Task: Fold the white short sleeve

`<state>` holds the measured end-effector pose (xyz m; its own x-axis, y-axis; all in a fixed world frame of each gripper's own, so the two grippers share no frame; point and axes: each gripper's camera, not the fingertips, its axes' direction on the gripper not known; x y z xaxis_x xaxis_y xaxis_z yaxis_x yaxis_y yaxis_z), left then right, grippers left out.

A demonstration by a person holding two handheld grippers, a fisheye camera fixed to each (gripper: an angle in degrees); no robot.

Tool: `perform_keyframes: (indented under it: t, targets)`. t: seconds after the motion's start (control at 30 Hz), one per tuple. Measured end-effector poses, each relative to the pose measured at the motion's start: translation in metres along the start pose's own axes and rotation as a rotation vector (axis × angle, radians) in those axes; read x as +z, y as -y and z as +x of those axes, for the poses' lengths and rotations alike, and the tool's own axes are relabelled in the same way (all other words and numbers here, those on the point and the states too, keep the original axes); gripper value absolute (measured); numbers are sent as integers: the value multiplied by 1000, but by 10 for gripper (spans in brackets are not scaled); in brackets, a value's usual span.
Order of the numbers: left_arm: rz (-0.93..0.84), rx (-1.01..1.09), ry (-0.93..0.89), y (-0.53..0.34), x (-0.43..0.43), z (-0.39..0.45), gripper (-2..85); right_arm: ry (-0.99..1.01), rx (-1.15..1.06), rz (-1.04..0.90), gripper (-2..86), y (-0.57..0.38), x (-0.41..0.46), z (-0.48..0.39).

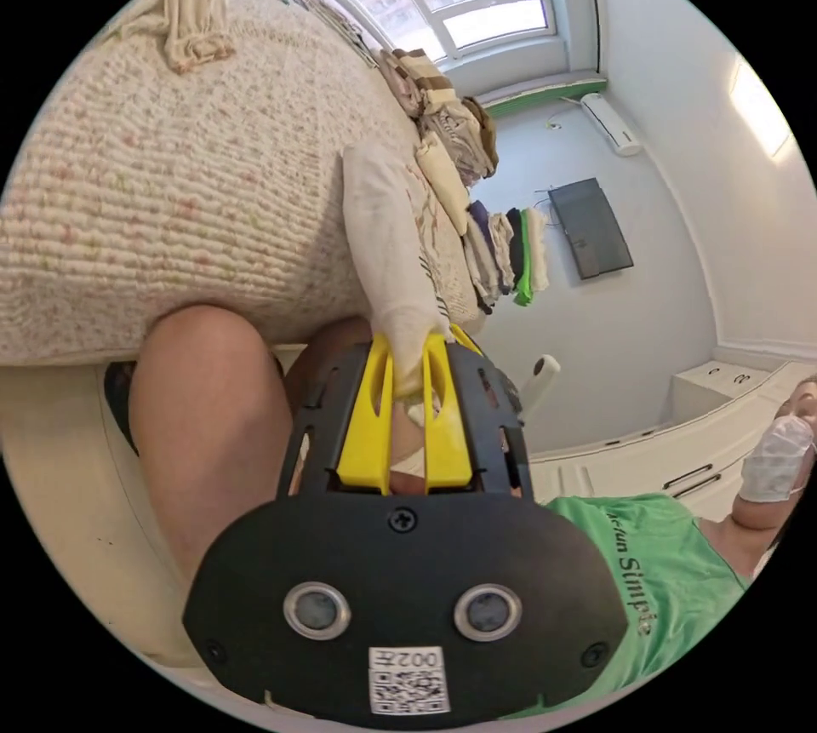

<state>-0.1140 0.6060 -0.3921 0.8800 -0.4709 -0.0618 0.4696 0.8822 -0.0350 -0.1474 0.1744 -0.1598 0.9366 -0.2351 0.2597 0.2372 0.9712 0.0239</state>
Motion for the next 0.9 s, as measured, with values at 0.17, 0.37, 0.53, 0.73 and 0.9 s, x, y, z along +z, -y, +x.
perform_keyframes:
  t: [0.17, 0.37, 0.53, 0.73, 0.9]
  targets:
    - [-2, -38, 36, -11, 4, -5, 46, 152, 87, 63, 127, 25, 16, 25]
    - [11, -44, 87, -39, 21, -7, 46, 211, 142, -15, 154, 58, 82, 51]
    - [13, 58, 199, -61, 45, 9, 44, 253, 175, -82, 151, 71, 133, 61]
    - [-6, 12, 198, -79, 76, -7, 34, 288, 172, -105, 115, 74, 142, 66]
    - [-22, 28, 247, -100, 106, -9, 20, 275, 115, -175, 95, 83, 149, 70]
